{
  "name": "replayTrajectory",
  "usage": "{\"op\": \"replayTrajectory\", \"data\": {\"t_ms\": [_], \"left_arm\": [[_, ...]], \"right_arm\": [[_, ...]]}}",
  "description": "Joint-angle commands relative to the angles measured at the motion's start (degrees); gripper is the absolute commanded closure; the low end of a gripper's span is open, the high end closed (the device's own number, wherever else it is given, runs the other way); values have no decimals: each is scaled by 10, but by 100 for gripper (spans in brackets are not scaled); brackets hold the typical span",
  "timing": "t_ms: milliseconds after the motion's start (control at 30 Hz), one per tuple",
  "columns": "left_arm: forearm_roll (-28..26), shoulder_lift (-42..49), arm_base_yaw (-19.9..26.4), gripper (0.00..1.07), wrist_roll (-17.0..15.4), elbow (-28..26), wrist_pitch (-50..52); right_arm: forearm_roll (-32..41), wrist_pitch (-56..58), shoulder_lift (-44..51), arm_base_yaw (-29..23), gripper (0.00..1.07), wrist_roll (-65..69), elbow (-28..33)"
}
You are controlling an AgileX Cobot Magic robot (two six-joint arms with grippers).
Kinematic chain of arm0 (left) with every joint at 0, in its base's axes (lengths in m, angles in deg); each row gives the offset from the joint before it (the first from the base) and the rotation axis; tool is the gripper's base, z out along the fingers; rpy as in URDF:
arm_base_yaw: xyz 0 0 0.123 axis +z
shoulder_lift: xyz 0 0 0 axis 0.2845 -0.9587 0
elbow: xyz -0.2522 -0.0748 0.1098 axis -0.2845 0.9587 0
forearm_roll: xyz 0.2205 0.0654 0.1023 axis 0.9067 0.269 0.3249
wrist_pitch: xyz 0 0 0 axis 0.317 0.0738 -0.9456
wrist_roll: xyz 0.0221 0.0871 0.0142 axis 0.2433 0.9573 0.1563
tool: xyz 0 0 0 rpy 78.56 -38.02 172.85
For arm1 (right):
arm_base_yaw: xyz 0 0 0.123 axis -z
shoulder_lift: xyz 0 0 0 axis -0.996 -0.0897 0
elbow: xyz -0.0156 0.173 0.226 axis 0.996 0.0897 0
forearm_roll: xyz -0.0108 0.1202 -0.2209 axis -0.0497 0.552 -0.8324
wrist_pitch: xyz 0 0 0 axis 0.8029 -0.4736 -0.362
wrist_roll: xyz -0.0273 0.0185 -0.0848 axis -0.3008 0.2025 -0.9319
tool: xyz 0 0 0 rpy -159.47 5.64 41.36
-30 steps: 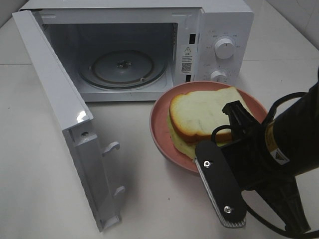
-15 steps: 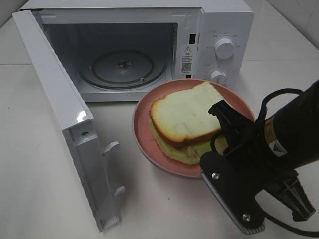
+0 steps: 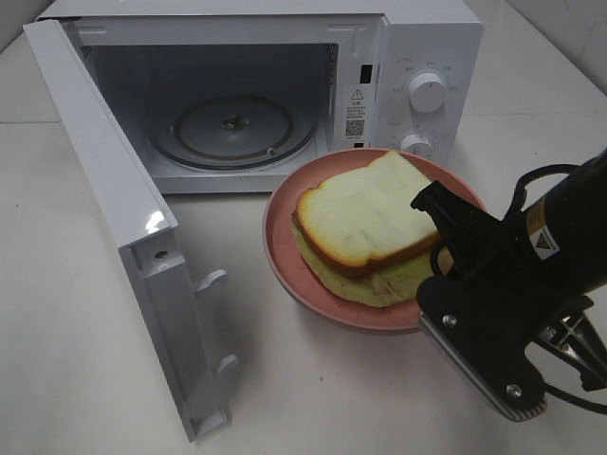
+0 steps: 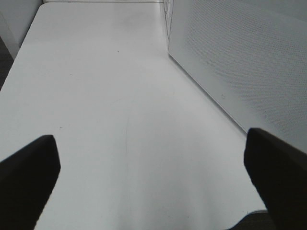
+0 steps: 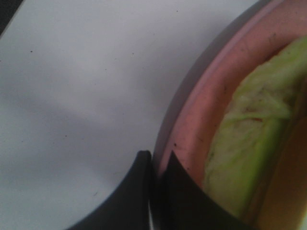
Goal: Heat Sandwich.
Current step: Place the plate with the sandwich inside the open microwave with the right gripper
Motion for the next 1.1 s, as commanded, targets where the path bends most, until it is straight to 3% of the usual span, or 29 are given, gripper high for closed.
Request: {"op": "replayTrajectory", "data": {"t_ms": [33,733,1100], "left_arm": [[2,10,-3,7,-2,1,3],[2,10,-3,7,-2,1,3],[2,10,-3,7,-2,1,3]], "right_arm": [[13,-11,3,3,107,-15,-2],[82,9,-75,1,107,-74,-103],[83,18,-131,1,107,-74,-166]]}}
